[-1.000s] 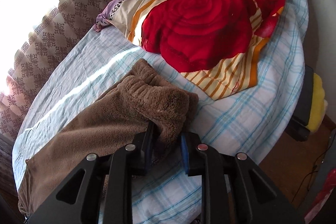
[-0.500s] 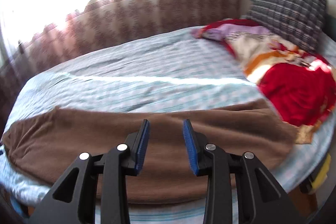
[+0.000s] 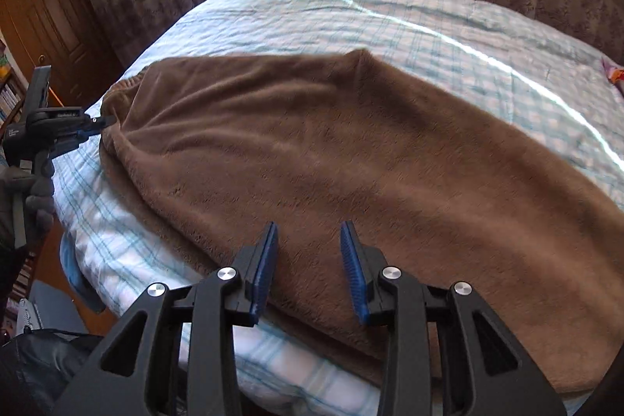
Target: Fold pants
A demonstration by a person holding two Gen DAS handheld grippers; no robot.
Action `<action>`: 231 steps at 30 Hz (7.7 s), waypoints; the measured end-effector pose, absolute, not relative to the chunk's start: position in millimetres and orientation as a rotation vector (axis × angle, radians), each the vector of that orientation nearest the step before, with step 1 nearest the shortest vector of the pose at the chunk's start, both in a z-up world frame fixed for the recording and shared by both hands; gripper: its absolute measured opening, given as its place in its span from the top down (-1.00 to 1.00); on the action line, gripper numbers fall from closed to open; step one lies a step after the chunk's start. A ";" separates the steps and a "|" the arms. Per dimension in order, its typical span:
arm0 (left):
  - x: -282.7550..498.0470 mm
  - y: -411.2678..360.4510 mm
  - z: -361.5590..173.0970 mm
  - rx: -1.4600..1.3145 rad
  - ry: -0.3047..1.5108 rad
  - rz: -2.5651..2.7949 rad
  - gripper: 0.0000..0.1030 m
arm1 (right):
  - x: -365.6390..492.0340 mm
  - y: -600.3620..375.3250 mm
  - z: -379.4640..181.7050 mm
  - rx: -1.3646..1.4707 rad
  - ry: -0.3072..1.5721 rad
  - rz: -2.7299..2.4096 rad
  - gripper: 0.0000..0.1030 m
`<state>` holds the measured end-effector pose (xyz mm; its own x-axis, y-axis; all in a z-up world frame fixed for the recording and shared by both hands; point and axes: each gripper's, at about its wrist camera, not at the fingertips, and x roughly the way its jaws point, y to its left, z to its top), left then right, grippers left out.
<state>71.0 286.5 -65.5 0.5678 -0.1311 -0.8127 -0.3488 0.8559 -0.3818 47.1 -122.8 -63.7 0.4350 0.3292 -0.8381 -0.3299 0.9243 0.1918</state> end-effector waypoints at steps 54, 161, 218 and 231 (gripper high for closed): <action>152.0 -16.7 -100.1 0.043 1.080 -0.466 -0.40 | 313.0 -162.7 -119.1 0.678 1.404 0.722 -0.06; 102.3 -175.4 -96.0 0.409 1.032 -0.490 -0.85 | 38.3 -557.4 -71.3 0.215 0.839 -0.526 0.56; 129.2 -108.0 -56.1 0.136 1.001 -0.429 -0.86 | 22.9 -306.9 29.6 0.012 0.607 -0.149 0.72; 130.5 -79.1 -65.3 0.085 1.019 -0.402 -0.86 | 28.0 -212.6 -53.5 -0.161 0.820 0.040 0.72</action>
<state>130.5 -79.1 -65.3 0.4583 -0.2872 -0.8411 0.3653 0.9236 -0.1163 28.0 -212.6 -53.5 0.6821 -0.0267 -0.7308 -0.0978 0.9870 -0.1273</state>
